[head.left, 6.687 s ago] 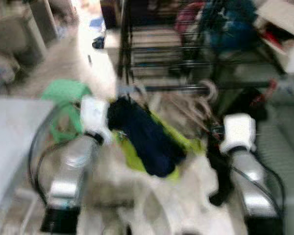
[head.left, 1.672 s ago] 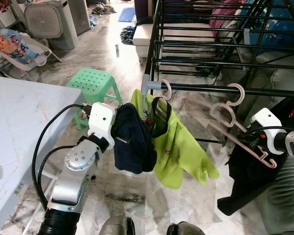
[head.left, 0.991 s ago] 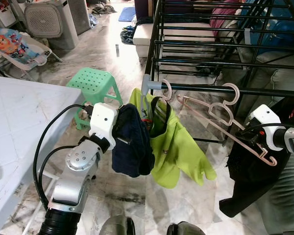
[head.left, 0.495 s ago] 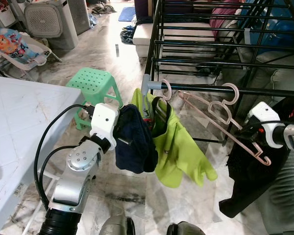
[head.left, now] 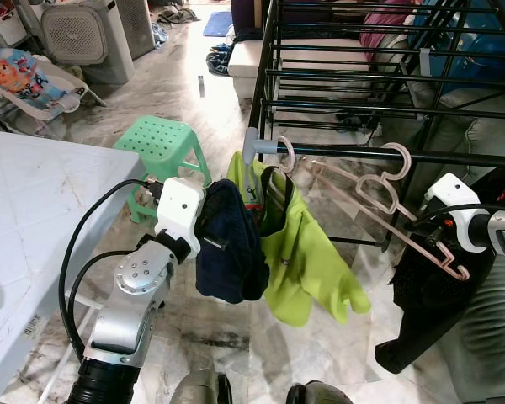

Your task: Hang hanger

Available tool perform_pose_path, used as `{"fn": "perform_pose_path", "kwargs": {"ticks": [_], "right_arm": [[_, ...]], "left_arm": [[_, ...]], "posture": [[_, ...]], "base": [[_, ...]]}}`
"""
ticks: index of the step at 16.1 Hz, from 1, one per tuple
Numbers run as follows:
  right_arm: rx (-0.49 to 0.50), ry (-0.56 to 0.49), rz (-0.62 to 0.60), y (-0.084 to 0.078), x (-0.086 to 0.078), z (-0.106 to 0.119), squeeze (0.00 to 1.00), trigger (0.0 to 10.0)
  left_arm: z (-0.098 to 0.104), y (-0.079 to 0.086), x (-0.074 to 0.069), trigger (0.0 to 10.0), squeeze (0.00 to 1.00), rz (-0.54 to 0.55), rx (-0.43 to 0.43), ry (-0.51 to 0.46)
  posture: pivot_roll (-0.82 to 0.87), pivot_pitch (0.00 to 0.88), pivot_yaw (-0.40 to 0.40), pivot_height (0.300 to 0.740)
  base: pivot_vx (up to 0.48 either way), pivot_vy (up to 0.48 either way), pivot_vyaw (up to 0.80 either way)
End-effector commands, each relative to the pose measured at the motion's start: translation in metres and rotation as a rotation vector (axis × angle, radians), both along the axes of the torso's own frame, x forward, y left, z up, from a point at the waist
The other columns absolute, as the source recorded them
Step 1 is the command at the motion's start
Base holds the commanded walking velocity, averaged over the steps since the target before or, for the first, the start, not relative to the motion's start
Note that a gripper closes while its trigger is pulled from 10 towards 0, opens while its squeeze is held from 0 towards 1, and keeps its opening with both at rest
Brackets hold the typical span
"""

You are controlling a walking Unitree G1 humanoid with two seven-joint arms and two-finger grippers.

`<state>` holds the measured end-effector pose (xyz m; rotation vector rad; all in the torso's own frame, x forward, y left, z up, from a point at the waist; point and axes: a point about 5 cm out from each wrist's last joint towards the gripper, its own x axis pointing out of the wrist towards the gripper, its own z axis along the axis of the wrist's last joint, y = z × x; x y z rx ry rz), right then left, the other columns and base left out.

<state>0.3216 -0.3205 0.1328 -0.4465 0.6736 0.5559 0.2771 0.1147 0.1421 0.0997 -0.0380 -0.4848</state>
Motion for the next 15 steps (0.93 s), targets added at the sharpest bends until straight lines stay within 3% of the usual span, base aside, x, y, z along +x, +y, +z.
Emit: {"fn": "perform_pose_path", "kwargs": {"ticks": [1,5,8,10,12,15], "right_arm": [[-0.011,0.008,0.016,0.0,0.001,0.003,0.0,0.0],[0.013,0.008,-0.002,0.002,0.001,-0.002,0.0,0.0],[0.097,-0.135,-0.134,0.011,0.008,-0.006,0.0,0.0],[0.165,-0.243,-0.227,0.019,0.001,-0.014,0.0,0.0],[0.233,-0.425,-0.306,0.043,-0.016,-0.02,0.0,0.0],[0.307,-0.562,-0.471,0.077,-0.05,-0.035,0.0,0.0]], "left_arm": [[0.003,0.0,-0.001,10.0,0.0,-0.006,0.008,-0.024],[0.002,-0.001,-0.001,10.0,0.0,-0.011,0.007,-0.022],[-0.001,0.002,0.001,10.0,0.0,0.049,0.023,-0.008],[-0.001,0.003,-0.001,10.0,0.0,0.071,0.014,-0.005],[-0.004,0.002,-0.004,10.0,0.0,0.073,0.015,0.0],[-0.007,-0.002,-0.004,10.0,0.0,0.067,0.02,0.003]], "posture": [[-0.02,0.054,0.037,0.74],[-0.02,0.052,0.037,0.74],[-0.02,0.047,0.029,0.74],[-0.02,0.052,0.025,0.74],[-0.04,0.056,0.032,0.74],[-0.05,0.052,0.036,0.74]], "base": [[0.0,0.0,0.0],[0.0,0.0,0.0],[0.0,0.0,0.0],[0.0,0.0,0.0],[0.0,0.0,0.0],[0.0,0.0,0.0]]}}
